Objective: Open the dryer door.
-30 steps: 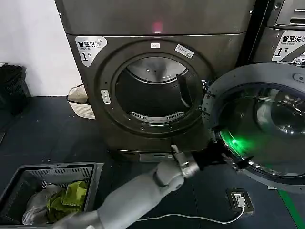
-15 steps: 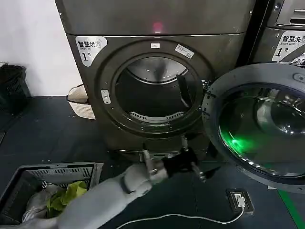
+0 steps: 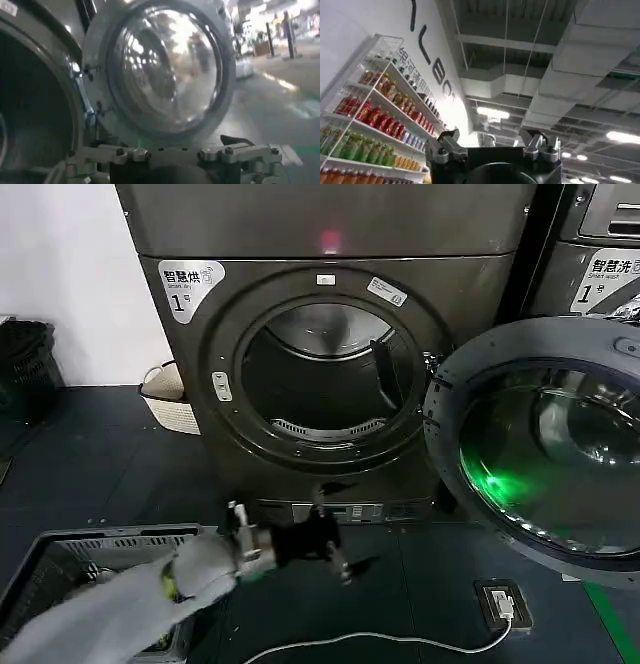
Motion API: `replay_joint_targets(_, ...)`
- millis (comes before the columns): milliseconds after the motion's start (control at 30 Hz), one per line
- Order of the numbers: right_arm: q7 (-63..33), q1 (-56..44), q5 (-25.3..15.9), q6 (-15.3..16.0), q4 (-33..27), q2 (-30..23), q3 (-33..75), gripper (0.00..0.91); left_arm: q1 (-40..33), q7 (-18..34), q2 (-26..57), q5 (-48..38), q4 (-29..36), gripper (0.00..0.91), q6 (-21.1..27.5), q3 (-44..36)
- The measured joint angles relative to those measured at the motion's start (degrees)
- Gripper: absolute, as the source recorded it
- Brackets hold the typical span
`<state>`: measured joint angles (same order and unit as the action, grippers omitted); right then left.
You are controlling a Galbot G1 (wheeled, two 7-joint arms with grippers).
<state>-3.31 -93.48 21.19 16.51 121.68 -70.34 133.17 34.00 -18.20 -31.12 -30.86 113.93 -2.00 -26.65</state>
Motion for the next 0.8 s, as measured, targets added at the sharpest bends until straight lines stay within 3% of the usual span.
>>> replay_joint_targets(367, -0.4, 0.9, -2.8, -0.6, -0.2, 0.1, -0.1, 0.878, 8.7, -1.4, 14.0, 6.1, 3.4, 0.907, 8.3, 7.4)
replay_joint_targets(800, -0.2, 0.9, -3.5, -0.6, -1.2, 1.2, 0.2, 0.878, 13.7, -6.7, 23.3, 9.1, 2.7, 0.907, 18.9, 15.0)
